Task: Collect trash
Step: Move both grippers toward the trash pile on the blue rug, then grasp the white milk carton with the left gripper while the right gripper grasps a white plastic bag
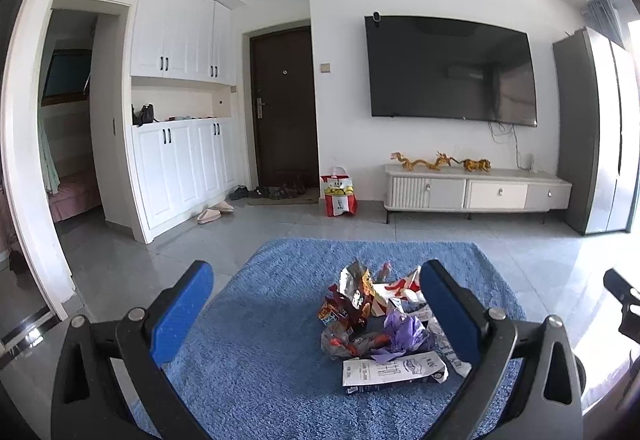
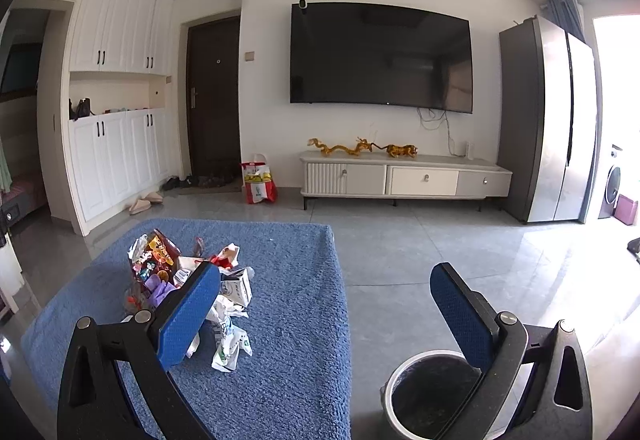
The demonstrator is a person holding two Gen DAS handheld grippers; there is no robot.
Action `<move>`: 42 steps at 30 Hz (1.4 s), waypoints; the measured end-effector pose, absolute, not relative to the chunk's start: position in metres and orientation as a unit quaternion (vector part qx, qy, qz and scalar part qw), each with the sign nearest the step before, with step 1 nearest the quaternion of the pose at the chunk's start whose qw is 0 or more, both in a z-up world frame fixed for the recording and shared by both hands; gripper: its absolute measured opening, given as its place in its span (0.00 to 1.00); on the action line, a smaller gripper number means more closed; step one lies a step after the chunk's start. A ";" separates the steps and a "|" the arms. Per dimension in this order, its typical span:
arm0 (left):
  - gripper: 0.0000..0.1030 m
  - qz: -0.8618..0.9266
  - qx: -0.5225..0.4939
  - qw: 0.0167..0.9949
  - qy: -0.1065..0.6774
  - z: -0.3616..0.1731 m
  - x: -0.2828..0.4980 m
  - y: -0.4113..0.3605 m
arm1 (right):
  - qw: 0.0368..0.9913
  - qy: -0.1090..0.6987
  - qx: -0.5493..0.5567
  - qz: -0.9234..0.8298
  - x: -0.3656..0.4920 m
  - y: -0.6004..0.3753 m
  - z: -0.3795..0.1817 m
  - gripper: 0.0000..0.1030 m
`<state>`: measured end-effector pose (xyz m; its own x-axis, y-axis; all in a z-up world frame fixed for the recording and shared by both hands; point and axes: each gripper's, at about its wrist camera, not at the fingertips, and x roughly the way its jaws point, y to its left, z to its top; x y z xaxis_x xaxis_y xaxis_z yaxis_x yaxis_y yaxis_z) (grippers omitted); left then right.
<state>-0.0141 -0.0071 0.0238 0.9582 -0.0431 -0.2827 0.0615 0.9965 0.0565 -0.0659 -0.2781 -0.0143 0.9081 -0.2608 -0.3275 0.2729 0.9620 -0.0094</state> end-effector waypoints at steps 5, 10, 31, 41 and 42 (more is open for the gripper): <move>1.00 -0.045 0.037 0.982 0.178 0.014 0.003 -0.009 | 0.974 0.178 0.015 -0.139 -0.053 -0.279 -0.018 1.00; 1.00 -0.050 0.032 0.980 0.191 0.010 0.017 -0.001 | 0.971 0.192 0.006 -0.142 -0.041 -0.277 -0.019 1.00; 1.00 -0.081 0.012 0.968 0.237 -0.024 0.073 0.037 | 0.955 0.241 -0.010 -0.172 -0.019 -0.269 -0.029 1.00; 1.00 -0.084 0.006 0.961 0.262 -0.038 0.088 0.058 | 0.959 0.256 -0.008 -0.118 0.002 -0.249 -0.034 1.00; 1.00 -0.086 0.005 0.961 0.264 -0.040 0.089 0.060 | 0.960 0.258 -0.006 -0.110 0.004 -0.247 -0.035 0.99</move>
